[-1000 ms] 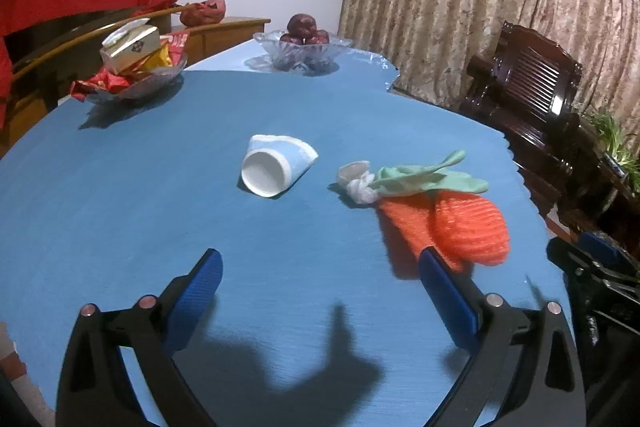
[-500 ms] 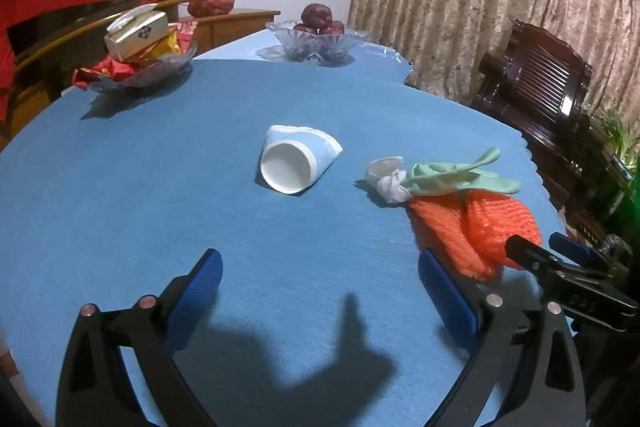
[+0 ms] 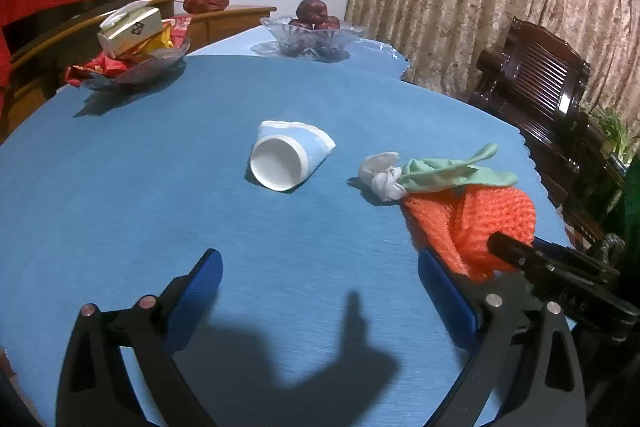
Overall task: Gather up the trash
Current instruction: 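Grasp an orange foam mesh sleeve with the right gripper, then grasp the other orange mesh sleeve with the left gripper while the right gripper lifts its mesh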
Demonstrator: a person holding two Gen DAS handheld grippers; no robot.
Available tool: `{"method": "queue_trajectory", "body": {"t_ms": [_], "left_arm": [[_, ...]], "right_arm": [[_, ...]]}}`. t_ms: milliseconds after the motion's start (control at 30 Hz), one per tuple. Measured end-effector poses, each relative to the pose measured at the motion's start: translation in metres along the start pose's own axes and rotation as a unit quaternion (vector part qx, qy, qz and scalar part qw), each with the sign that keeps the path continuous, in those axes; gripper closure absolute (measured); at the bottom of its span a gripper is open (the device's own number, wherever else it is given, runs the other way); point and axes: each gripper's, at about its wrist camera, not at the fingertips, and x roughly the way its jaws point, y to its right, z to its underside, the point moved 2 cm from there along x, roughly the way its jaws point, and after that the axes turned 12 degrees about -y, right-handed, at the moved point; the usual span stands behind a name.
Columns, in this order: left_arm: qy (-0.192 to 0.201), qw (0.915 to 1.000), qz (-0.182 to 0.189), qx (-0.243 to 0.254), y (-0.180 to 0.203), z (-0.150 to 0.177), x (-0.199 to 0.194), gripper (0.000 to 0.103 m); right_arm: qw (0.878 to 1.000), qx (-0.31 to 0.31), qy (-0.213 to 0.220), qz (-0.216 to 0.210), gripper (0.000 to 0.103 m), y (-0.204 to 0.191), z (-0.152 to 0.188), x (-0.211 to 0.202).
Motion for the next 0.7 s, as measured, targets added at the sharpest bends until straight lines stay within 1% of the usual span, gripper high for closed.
{"method": "queue_trajectory", "body": {"t_ms": [67,167,300,467,667,700], "left_arm": [[0.0,1.0,0.002,0.002,0.004,0.0,-0.001,0.007],[-0.001,1.0,0.008,0.006,0.011,0.0,-0.002,0.008],[-0.001,0.9998,0.016,0.015,0.023,0.0,-0.001,0.008],[-0.006,0.9991,0.03,0.03,0.047,0.0,0.006,0.01],[-0.031,0.9968,0.046,0.057,0.08,-0.003,0.026,0.018],[-0.035,0.9962,0.048,0.063,0.085,-0.003,0.03,0.021]], "right_arm": [[1.0,0.007,0.006,-0.009,0.074,0.004,0.001,-0.007],[1.0,0.013,0.019,-0.012,0.074,0.011,0.003,-0.022],[0.999,0.019,0.031,0.003,0.074,0.024,0.009,-0.04],[0.999,0.027,0.032,0.031,0.075,0.043,0.017,-0.051],[0.998,0.039,0.034,0.041,0.075,0.061,0.022,-0.057],[0.998,0.04,0.034,0.042,0.075,0.064,0.023,-0.057]]}}
